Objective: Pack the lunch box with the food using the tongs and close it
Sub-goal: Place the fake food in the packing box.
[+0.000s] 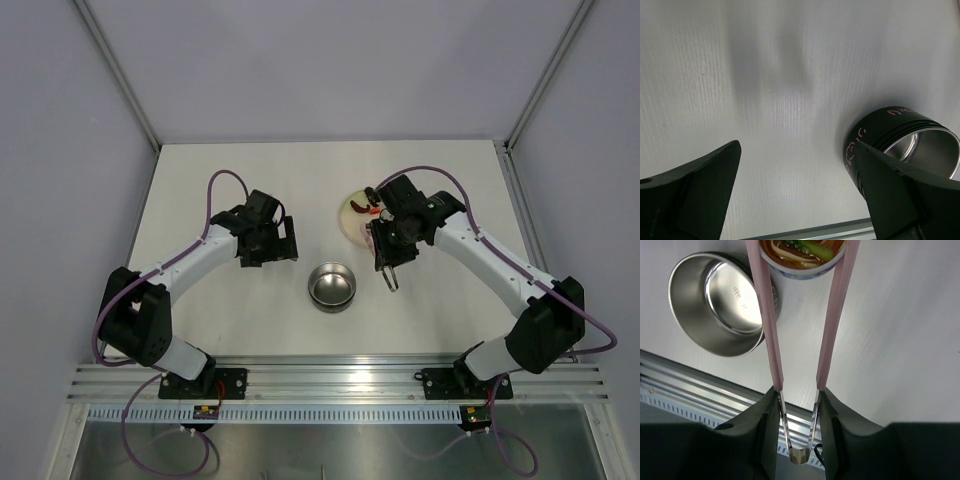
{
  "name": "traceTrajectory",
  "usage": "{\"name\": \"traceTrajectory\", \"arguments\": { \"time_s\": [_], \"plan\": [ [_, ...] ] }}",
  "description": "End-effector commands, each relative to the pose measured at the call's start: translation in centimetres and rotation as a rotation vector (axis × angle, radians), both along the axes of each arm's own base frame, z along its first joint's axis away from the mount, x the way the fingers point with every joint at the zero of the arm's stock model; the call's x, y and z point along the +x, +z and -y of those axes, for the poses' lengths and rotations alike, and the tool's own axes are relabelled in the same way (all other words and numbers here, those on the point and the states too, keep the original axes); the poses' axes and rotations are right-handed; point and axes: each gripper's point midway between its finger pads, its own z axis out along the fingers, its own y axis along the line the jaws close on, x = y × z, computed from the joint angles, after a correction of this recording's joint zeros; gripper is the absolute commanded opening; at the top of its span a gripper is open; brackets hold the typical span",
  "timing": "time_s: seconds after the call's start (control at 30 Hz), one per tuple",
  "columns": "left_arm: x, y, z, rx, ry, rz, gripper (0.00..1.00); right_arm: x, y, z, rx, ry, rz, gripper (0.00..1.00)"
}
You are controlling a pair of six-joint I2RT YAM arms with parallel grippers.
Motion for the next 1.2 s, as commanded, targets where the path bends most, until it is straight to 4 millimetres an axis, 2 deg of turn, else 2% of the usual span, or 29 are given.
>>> {"name": "traceTrajectory", "arguments": {
  "time_s": [0.0,0.07,0.13,0.3,0.4,0.5,0.9,1.17],
  "plan": [
    [1.0,0.7,-0.1,0.005,0.003,0.045,0.99,-2.7,3.5,-1.8,0.051,0.150,0.032,0.08],
    [1.0,0.8,-0.1,0.008,0.005,0.048,0.99,-4.0,3.8,-2.8,0.051,0.203,0.020,0.08],
    [1.0,1.1,-0.3,0.012,0.009,0.055,0.99,-5.1,3.3,-3.6,0.045,0.238,-0.008,0.08],
    [0.9,2.0,-0.8,0.025,0.018,0.079,0.99,-7.8,1.1,-4.9,0.036,0.301,-0.101,0.06],
    [0.8,1.9,-1.3,0.044,0.025,0.085,0.99,-9.7,0.2,-6.2,0.052,0.350,-0.147,0.07],
    [0.6,1.6,-1.2,0.038,0.024,0.072,0.99,-10.6,-1.0,-6.7,0.036,0.375,-0.178,0.10],
    [0.7,1.6,-1.2,0.037,0.018,0.076,0.99,-11.4,-4.8,-7.6,-0.010,0.405,-0.255,0.17],
    [0.7,1.2,-1.1,0.038,0.014,0.066,0.99,-11.4,-5.5,-8.0,-0.024,0.420,-0.269,0.35]
  ]
}}
